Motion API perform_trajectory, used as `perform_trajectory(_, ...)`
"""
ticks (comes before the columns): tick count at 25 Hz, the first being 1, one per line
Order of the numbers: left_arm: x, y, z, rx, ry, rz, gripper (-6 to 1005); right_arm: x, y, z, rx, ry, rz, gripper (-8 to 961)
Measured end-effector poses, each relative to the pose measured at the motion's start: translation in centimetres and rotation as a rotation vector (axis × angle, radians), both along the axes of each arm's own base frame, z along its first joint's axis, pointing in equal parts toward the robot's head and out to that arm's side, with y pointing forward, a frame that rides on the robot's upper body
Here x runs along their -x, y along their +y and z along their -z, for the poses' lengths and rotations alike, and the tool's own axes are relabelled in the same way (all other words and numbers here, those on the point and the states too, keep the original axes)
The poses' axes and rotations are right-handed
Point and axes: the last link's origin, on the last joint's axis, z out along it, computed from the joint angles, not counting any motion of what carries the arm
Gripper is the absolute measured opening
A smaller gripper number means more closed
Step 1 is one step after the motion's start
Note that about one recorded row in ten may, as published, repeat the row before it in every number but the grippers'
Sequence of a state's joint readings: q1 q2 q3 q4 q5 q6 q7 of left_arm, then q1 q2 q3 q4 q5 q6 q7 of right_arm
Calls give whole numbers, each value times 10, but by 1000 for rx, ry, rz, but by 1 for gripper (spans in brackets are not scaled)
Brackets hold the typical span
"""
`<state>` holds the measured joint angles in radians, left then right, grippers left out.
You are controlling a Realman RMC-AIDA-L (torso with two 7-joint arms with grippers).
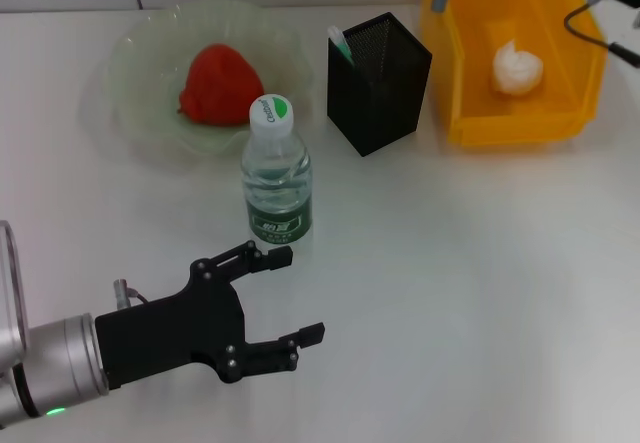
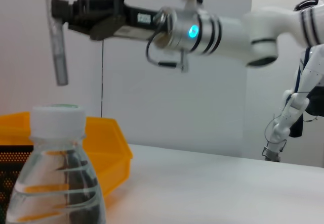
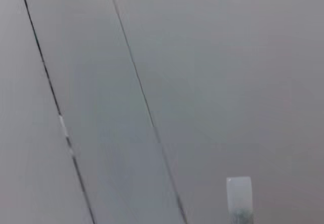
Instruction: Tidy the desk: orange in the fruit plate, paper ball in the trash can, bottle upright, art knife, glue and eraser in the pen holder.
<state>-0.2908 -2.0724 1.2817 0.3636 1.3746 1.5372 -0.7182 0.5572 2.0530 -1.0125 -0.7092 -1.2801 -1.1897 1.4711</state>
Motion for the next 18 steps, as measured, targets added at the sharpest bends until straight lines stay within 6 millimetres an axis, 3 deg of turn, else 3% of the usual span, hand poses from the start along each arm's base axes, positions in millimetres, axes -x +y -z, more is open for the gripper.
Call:
perform_trajectory(3, 0, 0, 0, 1, -1, 1, 859, -6, 7, 17, 27, -2, 13, 137)
perform_trajectory(11, 0, -1, 0, 0, 0, 4, 859, 1, 19, 33, -60, -126, -6, 137)
perform_trajectory(18, 0, -2, 0, 0, -2, 5, 859, 5, 23, 55, -26, -212, 6, 170)
